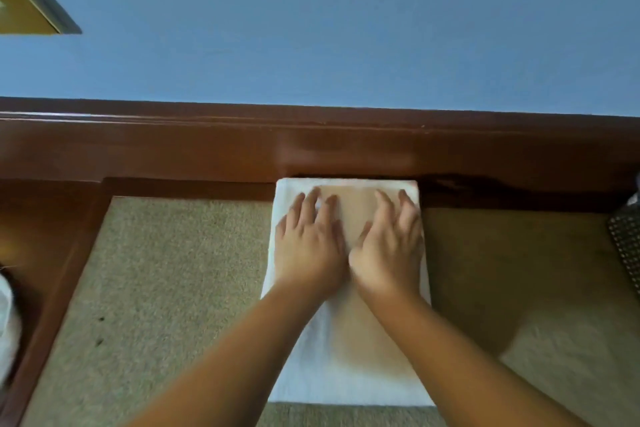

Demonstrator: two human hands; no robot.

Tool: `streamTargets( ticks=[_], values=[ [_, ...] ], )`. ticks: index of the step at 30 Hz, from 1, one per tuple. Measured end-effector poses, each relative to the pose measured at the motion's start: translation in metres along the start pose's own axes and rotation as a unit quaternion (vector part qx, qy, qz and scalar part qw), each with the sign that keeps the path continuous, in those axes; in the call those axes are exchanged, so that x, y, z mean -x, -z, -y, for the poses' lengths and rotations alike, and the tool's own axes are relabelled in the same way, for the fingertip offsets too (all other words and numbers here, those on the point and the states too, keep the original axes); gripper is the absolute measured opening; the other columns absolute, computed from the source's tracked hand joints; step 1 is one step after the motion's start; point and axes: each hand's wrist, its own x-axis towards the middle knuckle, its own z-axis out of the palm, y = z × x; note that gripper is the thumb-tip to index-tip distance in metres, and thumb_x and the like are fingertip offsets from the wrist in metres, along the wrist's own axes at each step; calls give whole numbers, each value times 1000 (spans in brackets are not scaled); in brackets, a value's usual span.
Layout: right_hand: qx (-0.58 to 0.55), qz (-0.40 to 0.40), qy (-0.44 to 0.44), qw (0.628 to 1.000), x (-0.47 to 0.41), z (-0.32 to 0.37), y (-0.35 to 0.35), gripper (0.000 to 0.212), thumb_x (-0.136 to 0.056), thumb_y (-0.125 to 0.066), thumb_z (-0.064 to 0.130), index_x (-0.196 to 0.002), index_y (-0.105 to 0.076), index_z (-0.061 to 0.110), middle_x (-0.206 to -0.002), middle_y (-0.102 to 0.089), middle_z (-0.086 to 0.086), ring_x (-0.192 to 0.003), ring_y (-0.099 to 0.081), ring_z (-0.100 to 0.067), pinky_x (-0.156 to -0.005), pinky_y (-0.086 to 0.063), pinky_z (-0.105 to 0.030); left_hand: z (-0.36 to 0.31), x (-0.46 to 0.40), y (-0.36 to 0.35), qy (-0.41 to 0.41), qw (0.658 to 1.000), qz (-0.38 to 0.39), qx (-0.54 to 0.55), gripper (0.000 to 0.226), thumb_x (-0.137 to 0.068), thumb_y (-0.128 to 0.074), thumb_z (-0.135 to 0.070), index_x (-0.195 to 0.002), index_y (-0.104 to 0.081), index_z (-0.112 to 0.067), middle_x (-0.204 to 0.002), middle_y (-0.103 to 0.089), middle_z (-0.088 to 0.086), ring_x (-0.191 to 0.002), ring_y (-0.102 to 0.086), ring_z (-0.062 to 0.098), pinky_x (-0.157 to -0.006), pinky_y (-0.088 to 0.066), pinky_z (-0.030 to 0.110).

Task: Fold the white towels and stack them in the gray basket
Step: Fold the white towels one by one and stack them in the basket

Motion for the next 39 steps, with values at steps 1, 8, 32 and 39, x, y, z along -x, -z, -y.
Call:
streamTargets(
  ticks=[1,8,32,39],
  values=[
    [42,25,26,998,4,-9,-12,62,-104,-34,34,-164,-22,24,-172,-11,-12,-157,-11,-30,-127,-15,-45,11,1,-8,-2,998,54,-16,56,-109,-29,-42,-164,-23,-32,-174,-13,-2,-161,-6,21,-128,-11,40],
    [119,39,65,990,-13,-28,-34,65,-105,-17,42,-167,-7,24,-173,0,-14,-160,2,-28,-129,1,-41,25,-12,-23,3,994,99,-43,64,-110,-15,-50,-166,7,-31,-173,19,-2,-158,21,16,-129,11,35],
    [129,170,237,948,160,-96,20,61,-109,-25,32,-165,-12,12,-173,8,-6,-158,20,-18,-129,-3,-42,33,175,34,-101,972,201,-66,72,-106,-21,-56,-165,10,-31,-168,30,7,-155,30,23,-130,8,42],
    [206,194,224,933,169,-100,25,84,-89,-23,2,-160,21,11,-166,31,-11,-152,33,-28,-129,8,-44,45,187,38,-107,961,214,-139,103,-96,-47,-14,-155,37,-25,-162,44,9,-150,39,25,-124,19,36]
  ],
)
